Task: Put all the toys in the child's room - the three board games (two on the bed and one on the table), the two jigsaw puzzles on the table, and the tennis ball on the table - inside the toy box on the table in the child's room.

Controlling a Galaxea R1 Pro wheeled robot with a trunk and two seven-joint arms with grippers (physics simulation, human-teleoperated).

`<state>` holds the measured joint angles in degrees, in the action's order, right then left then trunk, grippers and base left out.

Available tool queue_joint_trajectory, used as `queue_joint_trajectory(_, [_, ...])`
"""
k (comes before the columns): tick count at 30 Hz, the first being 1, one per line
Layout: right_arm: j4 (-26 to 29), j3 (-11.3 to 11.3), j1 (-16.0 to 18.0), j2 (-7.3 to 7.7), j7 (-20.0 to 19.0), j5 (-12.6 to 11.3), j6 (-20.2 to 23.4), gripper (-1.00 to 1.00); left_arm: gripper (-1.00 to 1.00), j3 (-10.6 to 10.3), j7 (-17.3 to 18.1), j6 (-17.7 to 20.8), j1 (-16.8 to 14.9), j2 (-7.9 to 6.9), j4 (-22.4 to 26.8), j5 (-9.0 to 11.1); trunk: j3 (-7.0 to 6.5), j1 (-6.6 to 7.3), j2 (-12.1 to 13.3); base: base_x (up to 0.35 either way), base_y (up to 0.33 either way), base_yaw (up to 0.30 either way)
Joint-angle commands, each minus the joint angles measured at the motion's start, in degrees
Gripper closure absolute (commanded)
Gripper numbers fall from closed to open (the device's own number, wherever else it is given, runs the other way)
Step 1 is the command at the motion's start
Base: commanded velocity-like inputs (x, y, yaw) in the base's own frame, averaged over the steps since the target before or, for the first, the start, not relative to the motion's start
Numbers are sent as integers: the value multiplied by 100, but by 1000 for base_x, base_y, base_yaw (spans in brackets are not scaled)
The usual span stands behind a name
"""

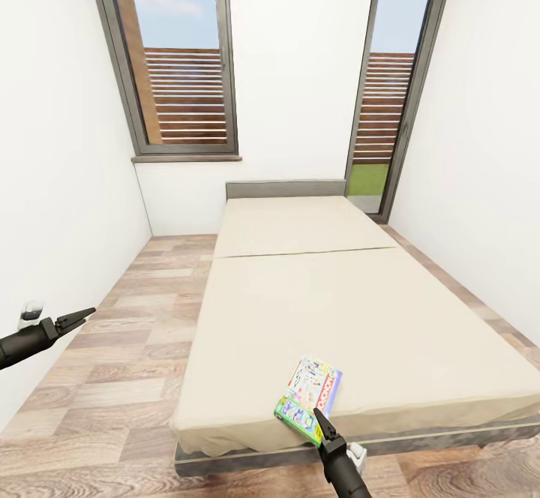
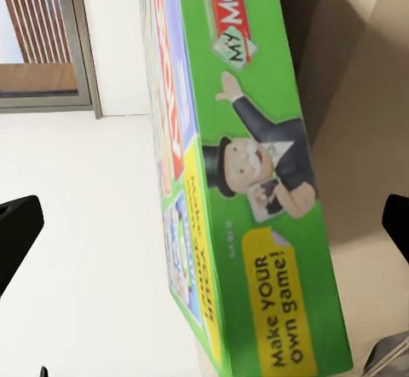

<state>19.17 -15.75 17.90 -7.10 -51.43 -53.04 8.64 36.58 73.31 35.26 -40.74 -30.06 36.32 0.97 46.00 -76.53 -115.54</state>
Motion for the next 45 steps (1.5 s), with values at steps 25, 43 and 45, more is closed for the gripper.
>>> queue_joint_trajectory(25, [-1,-7,3,-8,-16,-57,67,100,-100,-1,16,60,-4,17,-2,5,-84,111,198,0,0,0])
queue_joint_trajectory(43, [-1,-7,3,-10,-25,-57,62,100,-100,-2,16,60,-4,31,-2,5,-408,506,920,0,0,0])
queue_joint_trajectory(45, [-1,-7,3,-10,-25,-55,60,100,-100,-2,16,60,-4,34,-2,3,-443,550,1000,0,0,0])
